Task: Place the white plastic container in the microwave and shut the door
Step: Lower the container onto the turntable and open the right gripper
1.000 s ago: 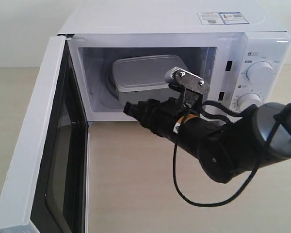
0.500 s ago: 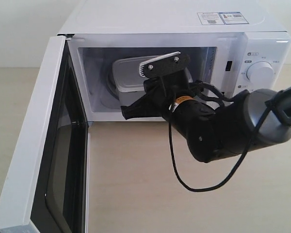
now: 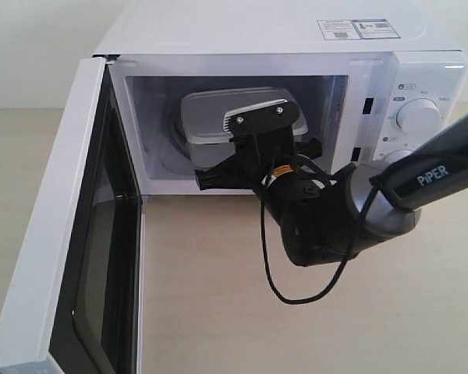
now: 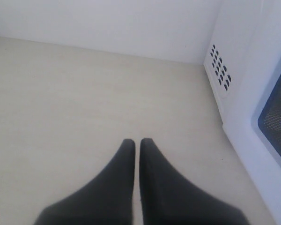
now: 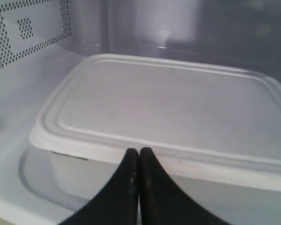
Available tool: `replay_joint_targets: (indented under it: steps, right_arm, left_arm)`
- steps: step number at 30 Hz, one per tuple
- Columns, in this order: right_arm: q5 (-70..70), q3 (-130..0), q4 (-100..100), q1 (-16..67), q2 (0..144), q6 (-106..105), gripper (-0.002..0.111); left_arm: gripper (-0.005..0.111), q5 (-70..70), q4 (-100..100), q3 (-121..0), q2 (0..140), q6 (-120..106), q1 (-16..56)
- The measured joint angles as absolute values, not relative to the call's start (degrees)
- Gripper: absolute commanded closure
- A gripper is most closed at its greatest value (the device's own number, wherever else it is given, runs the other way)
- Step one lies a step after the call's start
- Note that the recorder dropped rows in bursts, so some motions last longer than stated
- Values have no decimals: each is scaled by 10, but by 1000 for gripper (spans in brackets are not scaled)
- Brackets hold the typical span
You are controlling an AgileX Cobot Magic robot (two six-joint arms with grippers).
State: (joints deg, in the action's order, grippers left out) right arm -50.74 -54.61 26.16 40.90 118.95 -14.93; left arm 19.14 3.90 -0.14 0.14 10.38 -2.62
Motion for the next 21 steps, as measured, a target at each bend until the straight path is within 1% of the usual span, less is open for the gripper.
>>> replay_joint_targets:
  steps: [13,21]
  right_arm:
    - [-489,-602,271,408,1207,-148,108]
    - [-472,-610,276,407,1207,-148,108]
  left_arm:
    - [102,191,39,-1,1,104,-26]
    - [102,191,39,-1,1,104,-26]
